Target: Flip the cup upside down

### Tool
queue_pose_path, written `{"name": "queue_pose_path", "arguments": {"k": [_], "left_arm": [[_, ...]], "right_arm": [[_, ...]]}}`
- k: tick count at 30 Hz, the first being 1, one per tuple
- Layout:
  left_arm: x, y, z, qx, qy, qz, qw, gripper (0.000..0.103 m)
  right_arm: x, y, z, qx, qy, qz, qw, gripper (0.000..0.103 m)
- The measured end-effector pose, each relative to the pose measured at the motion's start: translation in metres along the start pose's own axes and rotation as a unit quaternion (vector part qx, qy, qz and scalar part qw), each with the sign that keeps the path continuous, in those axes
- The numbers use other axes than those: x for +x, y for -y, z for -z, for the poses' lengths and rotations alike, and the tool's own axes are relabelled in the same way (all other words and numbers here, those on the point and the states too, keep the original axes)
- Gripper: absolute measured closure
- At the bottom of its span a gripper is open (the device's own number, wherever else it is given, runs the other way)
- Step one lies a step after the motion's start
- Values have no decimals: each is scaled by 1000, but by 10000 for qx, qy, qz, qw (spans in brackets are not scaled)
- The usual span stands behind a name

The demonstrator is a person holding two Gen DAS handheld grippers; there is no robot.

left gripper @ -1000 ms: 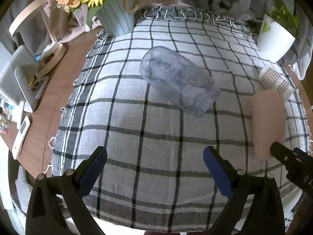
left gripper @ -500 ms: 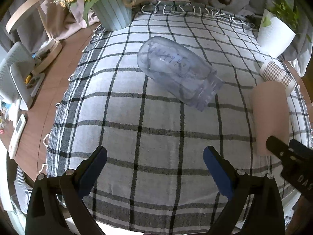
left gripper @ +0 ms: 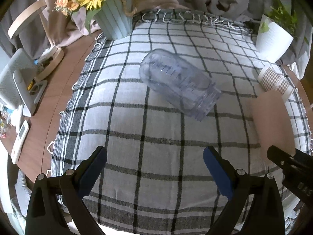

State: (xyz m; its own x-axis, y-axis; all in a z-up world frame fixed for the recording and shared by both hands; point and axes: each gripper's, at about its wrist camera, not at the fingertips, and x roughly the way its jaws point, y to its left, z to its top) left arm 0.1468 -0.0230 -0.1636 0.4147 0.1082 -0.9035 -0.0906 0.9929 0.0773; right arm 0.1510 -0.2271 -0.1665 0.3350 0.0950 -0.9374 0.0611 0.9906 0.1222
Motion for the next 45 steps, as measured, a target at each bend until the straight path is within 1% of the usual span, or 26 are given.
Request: {"name": "queue_pose_path", "arguments": {"k": [4,6,10,13,18,24,29,33,35,37,39,42,45], "left_arm": [[-5,3,-7,-17,93,122,9999,3],[-9,4,-10,-4,185,144,9997,3],[-15,6,-17,14,334,169,9993,3],[-17,4,-21,-10,349,254,9991,2],[-17,-2,-26,-59,409,154,9990,3],[-17,-5,-31,-13,443,54,9990,3],[-19,-9,-36,42,522,59,9986,3],[-19,-8,-40,166,578,97,9981,3],[-21,-8,-41,241,635,81,9977,2],[-25,-8,-41,325,719,93,9968,1],[-28,-7,-40,383,788,126,9961,0],[-38,-8,-37,384,906,181,9950,0],[-56,-7,-28,381,1142,130,9926,0]], "right_arm": [[-19,2,-7,-50,-64,50,10000,40],[-27,2,-13,-89,-170,31,9998,40],[-39,0,-21,-215,-218,29,9995,41],[-36,-2,-30,-261,-276,43,9993,41],[-32,-13,-51,-491,-156,196,9985,41],[-16,-25,-79,-649,-168,361,9971,41],[-14,-29,-81,-688,-130,441,9966,41],[-14,-27,-81,-598,-104,448,9971,40],[-16,-28,-79,-587,-20,502,9970,38],[-23,-29,-77,-572,231,645,9960,14],[-38,-30,-70,-521,616,666,9945,12],[-53,-29,-60,-467,837,612,9935,12],[-71,-22,-47,-307,1121,591,9915,12]]}}
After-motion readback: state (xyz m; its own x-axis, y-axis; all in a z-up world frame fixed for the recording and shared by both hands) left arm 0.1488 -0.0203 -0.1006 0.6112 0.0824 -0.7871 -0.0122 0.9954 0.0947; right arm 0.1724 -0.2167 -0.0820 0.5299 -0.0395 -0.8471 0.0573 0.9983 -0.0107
